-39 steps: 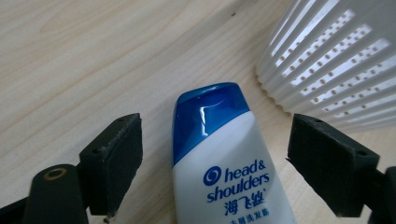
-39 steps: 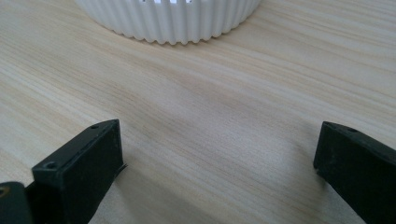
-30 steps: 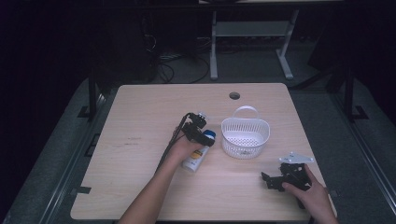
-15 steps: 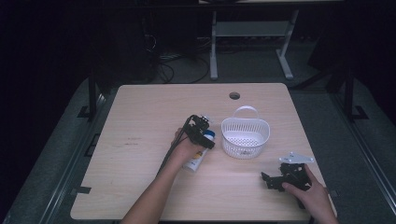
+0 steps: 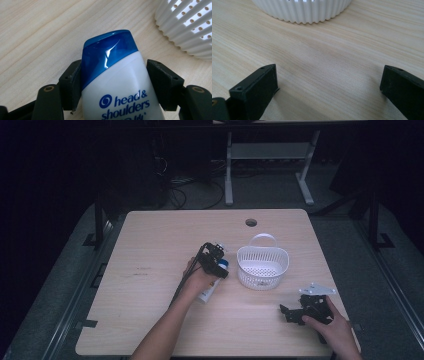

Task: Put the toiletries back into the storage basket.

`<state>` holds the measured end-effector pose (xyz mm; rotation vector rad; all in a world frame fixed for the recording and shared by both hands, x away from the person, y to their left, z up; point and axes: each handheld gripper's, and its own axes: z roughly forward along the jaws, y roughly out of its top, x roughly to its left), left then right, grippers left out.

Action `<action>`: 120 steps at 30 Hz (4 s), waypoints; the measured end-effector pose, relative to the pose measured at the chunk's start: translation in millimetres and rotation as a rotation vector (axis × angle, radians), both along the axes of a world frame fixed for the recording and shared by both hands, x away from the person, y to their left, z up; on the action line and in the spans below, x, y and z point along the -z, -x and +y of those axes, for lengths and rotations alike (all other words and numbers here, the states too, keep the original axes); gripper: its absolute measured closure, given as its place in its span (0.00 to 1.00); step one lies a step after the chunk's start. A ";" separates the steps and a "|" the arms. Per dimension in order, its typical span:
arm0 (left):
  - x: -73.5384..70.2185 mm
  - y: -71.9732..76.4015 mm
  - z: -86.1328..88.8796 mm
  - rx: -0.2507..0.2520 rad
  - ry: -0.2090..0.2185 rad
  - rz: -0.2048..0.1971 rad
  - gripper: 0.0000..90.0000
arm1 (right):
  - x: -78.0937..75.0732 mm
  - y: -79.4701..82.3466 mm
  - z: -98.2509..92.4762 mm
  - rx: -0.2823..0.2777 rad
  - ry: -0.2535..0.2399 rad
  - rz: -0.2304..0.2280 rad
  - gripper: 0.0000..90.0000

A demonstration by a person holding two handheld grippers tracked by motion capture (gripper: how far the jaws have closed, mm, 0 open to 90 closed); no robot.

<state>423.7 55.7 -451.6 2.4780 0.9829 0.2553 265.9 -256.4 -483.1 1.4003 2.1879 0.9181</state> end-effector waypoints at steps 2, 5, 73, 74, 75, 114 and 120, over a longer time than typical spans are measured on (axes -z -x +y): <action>-0.1 0.0 0.1 0.006 0.000 0.000 0.38 | 0.0 0.0 0.0 0.000 0.000 0.000 0.01; -0.8 -0.6 0.1 0.014 -0.007 0.006 0.39 | 0.0 0.0 0.0 0.000 0.000 0.000 0.01; -72.3 43.7 76.8 0.263 0.587 -0.347 0.42 | 0.0 -0.1 0.0 0.000 0.000 0.000 0.01; -73.4 43.7 76.9 0.264 0.593 -0.348 0.42 | 0.0 0.0 0.0 0.000 0.000 0.000 0.01; -74.6 43.7 76.8 0.264 0.597 -0.349 0.42 | -0.1 0.0 0.0 0.000 0.000 0.000 0.01; -156.8 33.5 43.1 0.388 0.675 -0.452 0.42 | -0.1 0.0 0.0 0.000 -0.001 0.000 0.01; -168.8 33.4 34.8 0.407 0.690 -0.463 0.42 | -0.1 0.1 0.0 0.000 -0.001 0.000 0.01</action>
